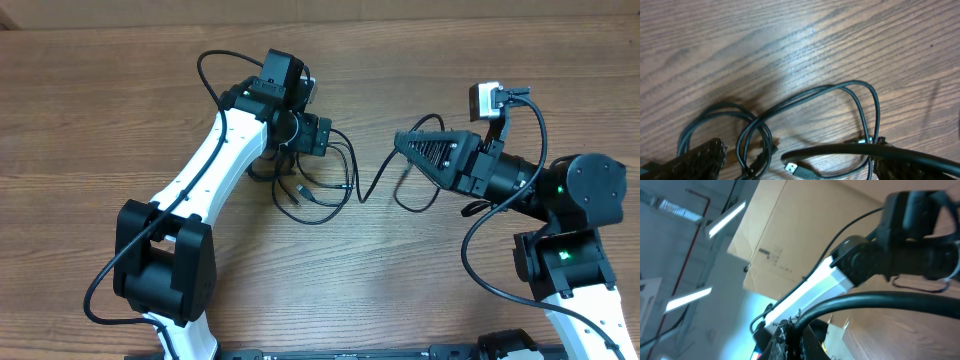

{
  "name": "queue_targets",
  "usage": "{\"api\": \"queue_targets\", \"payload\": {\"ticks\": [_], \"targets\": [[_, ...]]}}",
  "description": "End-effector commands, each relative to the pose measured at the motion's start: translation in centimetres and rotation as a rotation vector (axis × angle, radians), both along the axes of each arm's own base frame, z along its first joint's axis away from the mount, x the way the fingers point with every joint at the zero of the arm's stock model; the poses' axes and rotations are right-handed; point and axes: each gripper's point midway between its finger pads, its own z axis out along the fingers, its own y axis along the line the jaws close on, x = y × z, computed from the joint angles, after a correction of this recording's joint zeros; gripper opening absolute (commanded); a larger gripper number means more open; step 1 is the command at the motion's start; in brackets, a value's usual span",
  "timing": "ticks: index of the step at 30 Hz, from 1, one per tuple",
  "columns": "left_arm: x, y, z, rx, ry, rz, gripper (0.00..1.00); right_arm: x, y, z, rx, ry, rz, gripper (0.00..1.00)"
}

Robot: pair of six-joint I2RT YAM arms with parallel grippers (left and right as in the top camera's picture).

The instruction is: Untangle cables

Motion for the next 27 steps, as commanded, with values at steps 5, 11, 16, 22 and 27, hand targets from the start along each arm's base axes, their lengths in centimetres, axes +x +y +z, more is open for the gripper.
{"api": "queue_targets", "payload": {"ticks": [5,11,16,22,27], "targets": [[0.5,-0.3,0.2,0.008,-0.042,-0.031,0.73,-1.7,0.4,0.7,0.015,0.05,0.097,0.04],[0.5,-0.5,0.2,0.001,-0.04,-0.034,0.53,-1.8,0.4,0.7,0.014,0.053,0.102,0.04],[-0.1,-1.7,0.5,-0.066,-0.016,-0.066,0.4,-2.1,0.5,0.6,0.008,0.053,0.122,0.04],[-0.3,-2.1,0.6,-0.091,-0.006,-0.074,0.22,-2.1,0.5,0.6,0.007,0.054,0.125,0.04],[0.0,-2.0,0.6,-0.083,-0.018,-0.069,0.22,-2.6,0.7,0.5,-0.002,0.053,0.153,0.04]]}}
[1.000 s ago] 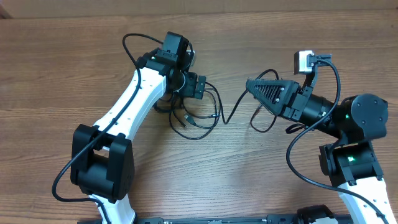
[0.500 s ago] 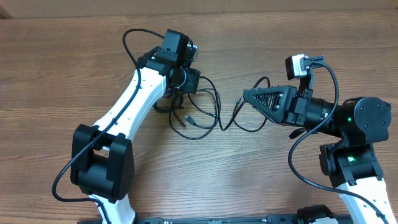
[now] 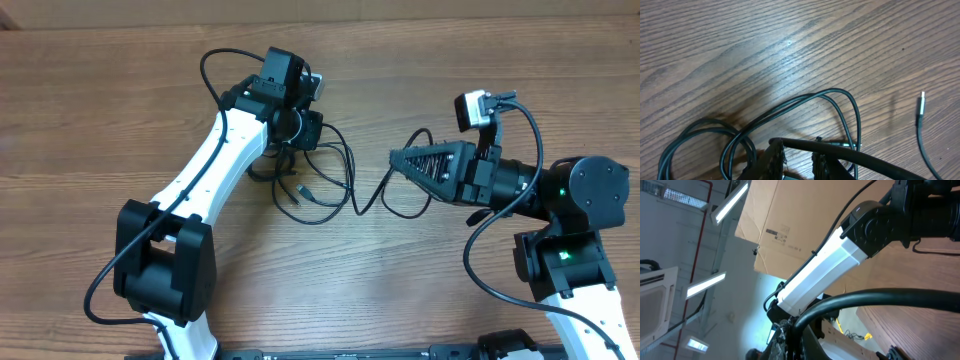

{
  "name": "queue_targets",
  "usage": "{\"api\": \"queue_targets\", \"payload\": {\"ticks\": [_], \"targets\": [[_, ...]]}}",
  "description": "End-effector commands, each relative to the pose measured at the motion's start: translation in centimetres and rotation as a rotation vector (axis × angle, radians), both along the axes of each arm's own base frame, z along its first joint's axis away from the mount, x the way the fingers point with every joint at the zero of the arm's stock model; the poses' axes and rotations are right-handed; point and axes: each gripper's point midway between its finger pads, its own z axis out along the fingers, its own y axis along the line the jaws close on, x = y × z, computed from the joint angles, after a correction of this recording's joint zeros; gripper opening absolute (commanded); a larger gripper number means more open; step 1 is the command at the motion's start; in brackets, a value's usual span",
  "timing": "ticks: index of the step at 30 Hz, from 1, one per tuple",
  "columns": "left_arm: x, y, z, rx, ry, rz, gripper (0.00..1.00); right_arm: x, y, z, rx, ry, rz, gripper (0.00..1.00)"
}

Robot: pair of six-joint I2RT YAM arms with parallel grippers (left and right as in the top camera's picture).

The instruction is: Untangle cables

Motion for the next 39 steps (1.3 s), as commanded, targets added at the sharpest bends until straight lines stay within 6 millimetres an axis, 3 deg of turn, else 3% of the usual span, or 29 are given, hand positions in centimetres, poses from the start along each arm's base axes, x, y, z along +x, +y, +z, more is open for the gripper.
{"api": "queue_targets", "payload": {"ticks": [1,4,7,12,15,17,20,24,31,39], "targets": [[-0.1,-0.4,0.0,-0.01,-0.004,-0.01,0.22,-0.8,0.1,0.7,-0.005,-0.025,0.034,0.04],[-0.1,-0.4,0.1,-0.01,-0.007,-0.01,0.17,-1.0,0.1,0.6,-0.009,-0.026,0.046,0.04],[0.0,-0.4,0.1,-0.012,-0.009,-0.01,0.05,-1.2,0.1,0.5,-0.011,-0.026,0.056,0.04],[0.0,-1.1,0.9,-0.055,0.003,0.001,0.05,-1.3,0.2,0.5,-0.016,-0.034,0.065,0.04],[-0.5,-2.2,1.5,-0.134,0.044,0.012,0.17,-1.3,0.2,0.5,-0.017,-0.038,0.065,0.04],[-1.3,-3.6,2.2,-0.225,0.09,-0.014,0.4,-1.3,0.2,0.5,-0.024,-0.07,0.062,0.04],[-2.7,-5.7,3.5,-0.36,0.15,-0.082,0.54,-1.3,0.2,0.5,-0.031,-0.101,0.057,0.04],[-3.6,-6.7,4.5,-0.475,0.266,-0.009,0.61,-1.2,0.2,0.4,-0.032,-0.098,0.057,0.04],[-4.6,-6.8,4.5,-0.562,0.569,0.358,0.71,-1.0,0.2,0.2,-0.033,-0.092,0.058,0.04],[-5.1,-7.6,5.4,-0.65,0.811,0.623,0.7,-1.2,0.3,0.1,-0.036,-0.092,0.068,0.04]]}}
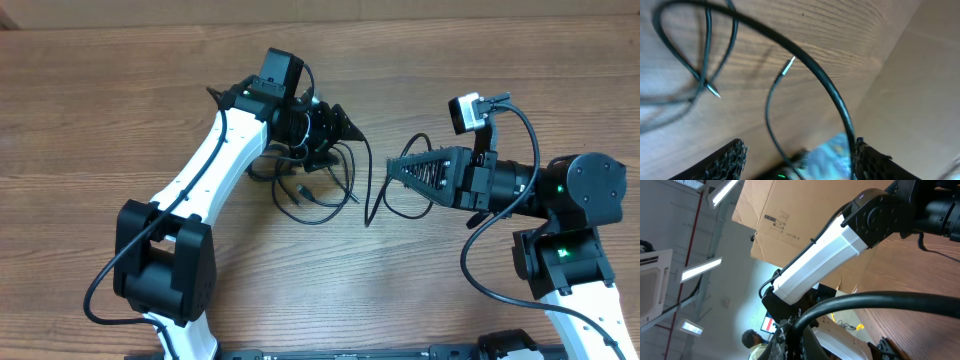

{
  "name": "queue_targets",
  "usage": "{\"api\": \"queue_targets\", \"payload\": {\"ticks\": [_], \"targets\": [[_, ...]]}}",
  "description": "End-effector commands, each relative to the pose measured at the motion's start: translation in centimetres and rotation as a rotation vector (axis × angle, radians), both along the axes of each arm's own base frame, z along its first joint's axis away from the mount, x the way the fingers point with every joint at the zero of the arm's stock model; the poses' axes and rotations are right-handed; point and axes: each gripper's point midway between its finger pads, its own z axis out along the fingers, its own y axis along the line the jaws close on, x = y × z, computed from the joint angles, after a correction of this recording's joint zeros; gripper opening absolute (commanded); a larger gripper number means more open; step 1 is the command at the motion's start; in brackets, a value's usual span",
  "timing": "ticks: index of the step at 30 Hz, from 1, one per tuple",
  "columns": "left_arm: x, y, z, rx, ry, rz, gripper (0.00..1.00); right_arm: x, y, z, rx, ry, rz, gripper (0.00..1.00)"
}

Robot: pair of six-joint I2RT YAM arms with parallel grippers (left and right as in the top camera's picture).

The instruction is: Untangle cables

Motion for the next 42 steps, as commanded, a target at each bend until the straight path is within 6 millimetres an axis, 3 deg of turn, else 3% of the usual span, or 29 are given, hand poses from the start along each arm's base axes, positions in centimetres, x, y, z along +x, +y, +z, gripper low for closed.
{"api": "queue_targets", "payload": {"ticks": [1,11,22,29,37,42], "targets": [[0.2,-0.8,1.6,-0.063,0.161,0.133,0.68,-0.5,0.0,0.6,-0.004,-0.034,0.019,0.04],[2.9,-1.6,3.1,-0.134,0.135,0.231,0.65,-0.9,0.0,0.6,-0.009,-0.035,0.039,0.04],[2.0,-1.4,2.7,-0.113,0.119,0.173,0.24,-0.5,0.0,0.5,-0.009,-0.046,0.023,0.04],[1.5,-1.7,3.1,-0.141,0.073,0.099,0.2,1.9,-0.1,-0.2,-0.014,-0.066,-0.053,0.09],[1.6,-1.6,3.0,-0.13,-0.018,0.036,0.05,5.1,0.1,-2.5,-0.042,-0.044,-0.107,0.07],[2.0,-0.8,2.6,-0.104,-0.032,0.05,0.04,5.8,0.2,-3.3,-0.048,-0.016,-0.106,0.05]]}}
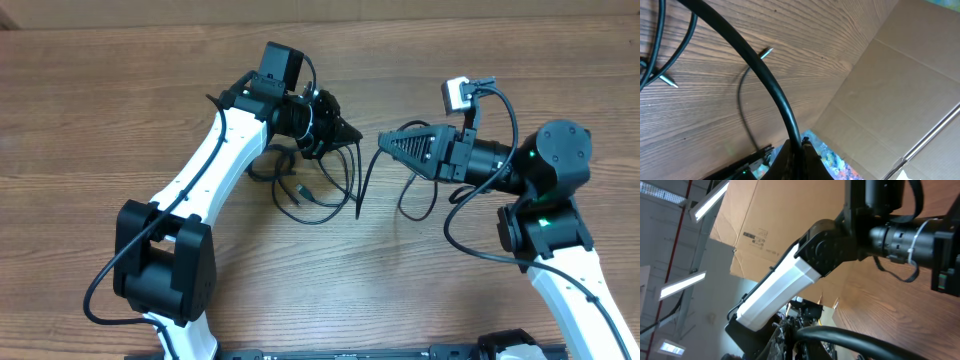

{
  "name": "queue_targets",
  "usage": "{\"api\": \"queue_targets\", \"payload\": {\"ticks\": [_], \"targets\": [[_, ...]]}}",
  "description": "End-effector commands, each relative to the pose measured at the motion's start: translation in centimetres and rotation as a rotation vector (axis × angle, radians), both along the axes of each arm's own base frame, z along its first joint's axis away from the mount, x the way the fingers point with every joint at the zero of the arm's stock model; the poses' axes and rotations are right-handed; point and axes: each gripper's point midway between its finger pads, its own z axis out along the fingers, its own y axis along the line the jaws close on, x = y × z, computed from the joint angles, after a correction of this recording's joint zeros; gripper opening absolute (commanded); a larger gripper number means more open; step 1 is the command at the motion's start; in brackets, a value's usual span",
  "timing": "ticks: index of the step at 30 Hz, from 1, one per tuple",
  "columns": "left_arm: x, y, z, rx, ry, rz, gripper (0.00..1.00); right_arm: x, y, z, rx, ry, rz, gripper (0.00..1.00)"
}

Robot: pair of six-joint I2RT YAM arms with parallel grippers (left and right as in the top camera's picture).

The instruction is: Untangle cables

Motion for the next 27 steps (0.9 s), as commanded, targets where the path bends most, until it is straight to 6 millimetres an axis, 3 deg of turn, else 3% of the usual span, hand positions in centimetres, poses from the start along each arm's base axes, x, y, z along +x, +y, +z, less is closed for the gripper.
{"api": "queue_targets", "payload": {"ticks": [1,6,14,19,23,27], "targets": [[0.9,0.6,0.8,0.004,-0.065,-0.008,0.04,0.4,-0.1,0.7,-0.001,-0.04,-0.018,0.05],[1.3,1.2,0.7,0.009,-0.092,-0.01,0.04,0.4,-0.2,0.8,0.002,-0.041,-0.019,0.06],[2.4,3.5,0.6,0.026,-0.155,-0.015,0.04,2.0,-2.7,0.8,0.0,-0.04,-0.106,0.5],[2.4,6.9,-0.6,0.078,-0.089,0.036,0.04,3.5,-5.4,0.2,-0.015,-0.025,-0.194,0.59],[2.1,9.9,-1.8,0.145,-0.011,0.092,0.04,4.4,-7.3,-1.8,-0.073,-0.013,-0.259,0.64],[1.6,12.2,-2.8,0.205,0.036,0.121,0.04,5.5,-9.2,-5.1,-0.164,0.055,-0.362,0.65]]}}
